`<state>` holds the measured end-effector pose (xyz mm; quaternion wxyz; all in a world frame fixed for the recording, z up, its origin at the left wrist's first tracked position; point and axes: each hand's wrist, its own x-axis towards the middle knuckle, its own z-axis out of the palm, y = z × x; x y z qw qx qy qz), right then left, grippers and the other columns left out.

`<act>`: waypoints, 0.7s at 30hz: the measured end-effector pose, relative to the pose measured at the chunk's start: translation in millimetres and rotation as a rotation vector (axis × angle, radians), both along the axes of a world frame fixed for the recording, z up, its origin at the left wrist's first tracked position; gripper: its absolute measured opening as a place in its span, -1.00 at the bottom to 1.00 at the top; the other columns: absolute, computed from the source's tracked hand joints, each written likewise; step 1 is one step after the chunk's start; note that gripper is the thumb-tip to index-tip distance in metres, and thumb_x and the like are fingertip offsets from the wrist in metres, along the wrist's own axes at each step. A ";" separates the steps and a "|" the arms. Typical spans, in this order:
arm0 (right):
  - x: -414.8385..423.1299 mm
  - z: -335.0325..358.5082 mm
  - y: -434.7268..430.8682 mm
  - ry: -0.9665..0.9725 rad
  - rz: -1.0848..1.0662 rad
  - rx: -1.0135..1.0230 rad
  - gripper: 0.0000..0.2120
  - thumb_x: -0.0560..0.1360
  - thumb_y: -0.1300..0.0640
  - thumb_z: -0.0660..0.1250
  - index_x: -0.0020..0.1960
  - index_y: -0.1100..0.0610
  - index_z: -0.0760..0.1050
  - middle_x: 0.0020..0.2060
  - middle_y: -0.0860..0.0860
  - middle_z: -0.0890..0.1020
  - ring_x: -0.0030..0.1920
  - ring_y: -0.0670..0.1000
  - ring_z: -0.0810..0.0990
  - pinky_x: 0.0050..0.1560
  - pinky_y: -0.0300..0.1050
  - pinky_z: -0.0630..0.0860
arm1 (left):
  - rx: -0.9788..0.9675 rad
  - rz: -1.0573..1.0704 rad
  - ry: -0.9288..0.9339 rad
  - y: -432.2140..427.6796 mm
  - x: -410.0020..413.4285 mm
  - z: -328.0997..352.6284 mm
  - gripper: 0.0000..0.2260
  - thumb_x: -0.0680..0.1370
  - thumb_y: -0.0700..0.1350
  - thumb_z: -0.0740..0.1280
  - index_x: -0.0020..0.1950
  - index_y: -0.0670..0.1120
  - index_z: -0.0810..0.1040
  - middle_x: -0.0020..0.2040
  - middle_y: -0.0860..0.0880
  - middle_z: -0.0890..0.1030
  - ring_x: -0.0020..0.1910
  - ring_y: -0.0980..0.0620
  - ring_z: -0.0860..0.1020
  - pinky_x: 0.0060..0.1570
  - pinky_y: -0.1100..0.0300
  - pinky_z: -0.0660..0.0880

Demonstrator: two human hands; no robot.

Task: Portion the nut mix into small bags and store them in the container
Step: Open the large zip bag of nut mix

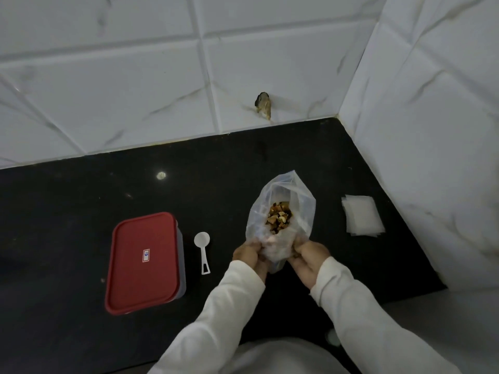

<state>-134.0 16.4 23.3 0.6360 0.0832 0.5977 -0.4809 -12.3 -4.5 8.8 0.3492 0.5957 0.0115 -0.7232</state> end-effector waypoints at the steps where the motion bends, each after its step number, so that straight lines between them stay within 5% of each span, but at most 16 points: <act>1: 0.3 -0.8 -2.4 -0.025 -0.044 -0.013 -0.69 0.51 0.51 0.11 0.19 0.37 0.48 -0.04 0.28 0.61 0.00 0.24 0.61 0.00 0.20 0.59 | -0.006 0.050 0.083 1.7 -4.8 6.8 -0.82 0.60 -0.32 0.22 0.15 -0.27 0.56 -0.03 -0.25 0.64 -0.10 -0.16 0.63 -0.37 0.07 0.60; 4: 0.3 -7.1 -9.0 -0.019 -0.068 0.041 -0.72 0.49 0.47 0.15 0.16 0.34 0.48 -0.07 0.29 0.59 0.00 0.28 0.59 0.13 0.30 0.51 | 0.024 0.093 0.127 9.6 -15.8 7.7 -0.82 0.57 -0.35 0.22 0.12 -0.26 0.56 -0.03 -0.28 0.64 -0.10 -0.19 0.62 -0.26 0.00 0.63; 7: -1.1 -15.6 -11.9 0.154 0.070 0.269 -0.85 0.56 0.27 0.22 0.08 0.24 0.51 -0.04 0.24 0.61 0.03 0.22 0.60 0.17 0.20 0.52 | 0.102 -0.095 -0.143 3.7 -16.5 -1.6 -0.86 0.56 -0.35 0.22 0.05 -0.24 0.54 -0.10 -0.24 0.60 -0.09 -0.20 0.59 0.03 -0.11 0.57; 9: -5.5 -22.5 -9.4 0.308 0.116 0.307 -0.76 0.57 0.26 0.20 0.21 0.20 0.48 0.08 0.18 0.58 0.09 0.17 0.58 0.20 0.13 0.52 | 0.044 -0.281 -0.346 -1.3 -10.0 -5.7 -0.78 0.57 -0.30 0.23 0.19 -0.14 0.49 -0.03 -0.16 0.57 -0.05 -0.14 0.58 0.01 -0.07 0.58; 13: -14.7 -12.8 5.2 0.706 -0.027 0.019 -0.61 0.52 0.31 0.27 0.28 0.04 0.34 0.27 0.05 0.42 0.23 0.05 0.48 0.18 0.01 0.49 | -0.465 -0.312 -0.670 1.4 10.3 8.4 -0.65 0.54 -0.30 0.23 0.20 0.08 0.38 0.12 0.00 0.51 0.02 0.07 0.53 0.01 0.11 0.50; 16: -10.6 -0.9 5.8 1.171 0.174 -0.325 -0.48 0.55 -0.02 0.30 0.44 -0.04 0.19 0.37 -0.01 0.27 0.21 -0.09 0.40 0.07 -0.13 0.48 | -0.978 -0.615 -1.022 -12.1 10.4 20.4 -0.64 0.59 -0.03 0.26 0.38 0.09 0.33 0.34 0.07 0.41 0.18 0.13 0.49 0.13 0.08 0.50; 18: -7.2 -7.8 -3.6 1.347 0.317 -0.399 -0.42 0.55 -0.12 0.27 0.47 -0.08 0.11 0.41 0.00 0.22 0.28 -0.07 0.35 0.13 -0.09 0.46 | -1.045 -0.876 -1.100 -31.6 -0.1 20.2 -0.54 0.60 0.15 0.22 0.46 0.06 0.27 0.40 0.04 0.38 0.27 0.05 0.47 0.20 0.03 0.48; 21: -5.5 -13.7 -21.8 1.267 0.351 -0.337 -0.51 0.58 -0.06 0.24 0.44 -0.09 0.17 0.34 -0.02 0.28 0.22 -0.09 0.36 0.07 -0.10 0.46 | -1.021 -1.030 -1.163 -52.1 -17.6 18.8 -0.61 0.58 0.00 0.31 0.38 -0.03 0.39 0.29 -0.04 0.50 0.20 -0.05 0.53 0.20 0.07 0.47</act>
